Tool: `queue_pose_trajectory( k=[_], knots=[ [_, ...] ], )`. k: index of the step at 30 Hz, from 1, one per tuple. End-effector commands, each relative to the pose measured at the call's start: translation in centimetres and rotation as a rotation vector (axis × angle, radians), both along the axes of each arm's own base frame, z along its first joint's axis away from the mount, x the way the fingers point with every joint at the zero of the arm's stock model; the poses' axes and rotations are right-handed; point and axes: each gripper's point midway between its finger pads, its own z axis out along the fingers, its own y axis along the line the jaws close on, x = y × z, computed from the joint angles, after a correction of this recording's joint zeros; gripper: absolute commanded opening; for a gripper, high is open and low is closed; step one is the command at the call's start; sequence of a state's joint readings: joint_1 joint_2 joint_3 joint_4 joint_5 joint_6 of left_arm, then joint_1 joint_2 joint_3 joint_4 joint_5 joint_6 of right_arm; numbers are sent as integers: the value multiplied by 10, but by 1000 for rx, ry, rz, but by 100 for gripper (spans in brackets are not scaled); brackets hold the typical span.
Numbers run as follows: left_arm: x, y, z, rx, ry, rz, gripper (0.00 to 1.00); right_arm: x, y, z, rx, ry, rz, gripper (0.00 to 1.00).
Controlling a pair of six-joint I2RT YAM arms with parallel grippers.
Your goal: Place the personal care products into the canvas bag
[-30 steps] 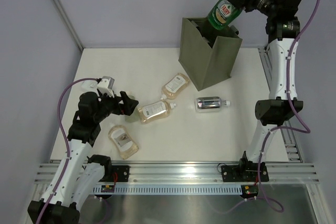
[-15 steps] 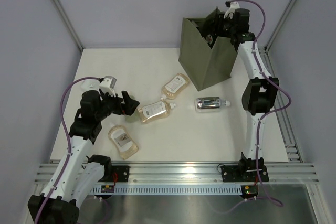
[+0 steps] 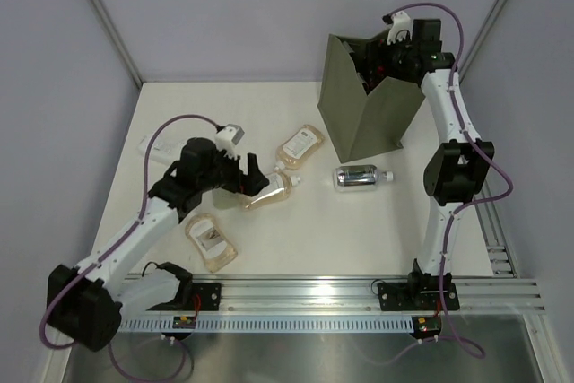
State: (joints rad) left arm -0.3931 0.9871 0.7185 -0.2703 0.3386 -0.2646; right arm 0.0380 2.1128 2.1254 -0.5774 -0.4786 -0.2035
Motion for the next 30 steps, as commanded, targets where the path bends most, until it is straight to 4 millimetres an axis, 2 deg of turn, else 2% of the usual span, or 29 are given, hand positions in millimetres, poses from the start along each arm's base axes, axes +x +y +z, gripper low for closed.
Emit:
queue_pose_trajectory(
  k=[1, 2, 3, 4, 5, 6, 7, 8, 10, 11, 13, 14, 15, 16, 17, 18, 19, 20, 21, 22, 23, 24, 25, 26, 28, 29, 30],
  knots=[
    [36, -18, 27, 75, -94, 8, 99, -21, 15, 82, 63, -118, 111, 99],
    [41, -19, 22, 117, -81, 13, 99, -25, 14, 93, 95, -116, 105, 99],
    [50, -29, 36, 139, -117, -6, 99, -30, 15, 111, 119, -142, 121, 99],
    [61, -33, 19, 194, -82, -2, 99, -37, 16, 120, 139, -137, 133, 100],
    [67, -35, 16, 229, -74, 1, 99, -43, 2, 136, 165, -151, 113, 99],
    [72, -41, 14, 259, -75, 1, 99, -54, 4, 148, 201, -160, 158, 99],
    [89, -45, 11, 303, -75, 24, 99, -61, 2, 158, 216, -172, 169, 99],
    [93, -50, 7, 320, -66, 15, 99, -75, -5, 179, 223, -208, 169, 99],
    [107, -56, 0, 365, -63, 13, 99, -95, -6, 189, 239, -208, 201, 100],
    [120, -64, -7, 385, -51, 13, 99, -112, -12, 207, 234, -241, 198, 100],
    [130, -76, -16, 413, -52, -14, 99, -132, -16, 206, 259, -215, 216, 99],
    [143, -86, -26, 433, -48, -23, 99, -155, -17, 223, 256, -252, 222, 99],
    [146, -95, -31, 455, -55, -46, 99, -162, -23, 206, 281, -202, 226, 100],
    [153, -98, -36, 477, -55, -41, 99, -172, -24, 202, 280, -199, 228, 100],
    [163, -107, -47, 498, -38, -48, 99, -195, -23, 212, 239, -254, 243, 99],
    [167, -111, -52, 504, -30, -52, 99, -200, -25, 183, 246, -185, 228, 100],
    [172, -113, -58, 514, -21, -48, 99, -220, -23, 185, 203, -226, 244, 100],
    [177, -114, -62, 524, -17, -42, 99, -228, -22, 176, 194, -216, 243, 99],
    [186, -118, -71, 538, -9, -35, 99, -235, -21, 144, 212, -146, 241, 99],
    [189, -117, -76, 559, 1, -27, 99, -250, -19, 142, 190, -179, 259, 99],
    [191, -118, -81, 569, 10, -29, 99, -256, -17, 131, 193, -167, 260, 100],
    [198, -123, -89, 575, 18, -34, 99, -258, -17, 100, 211, -114, 251, 100],
    [197, -121, -96, 597, 44, -34, 99, -267, -17, 94, 212, -121, 251, 100],
    [198, -122, -102, 607, 60, -33, 99, -273, -16, 66, 239, -62, 242, 100],
    [201, -123, -117, 637, 97, -38, 99, -280, -15, 60, 259, -93, 249, 100],
    [201, -124, -122, 641, 113, -49, 99, -284, -14, 42, 286, -64, 247, 99],
    [203, -128, -121, 634, 114, -55, 98, -284, -13, 46, 287, -106, 265, 99]
  ],
)
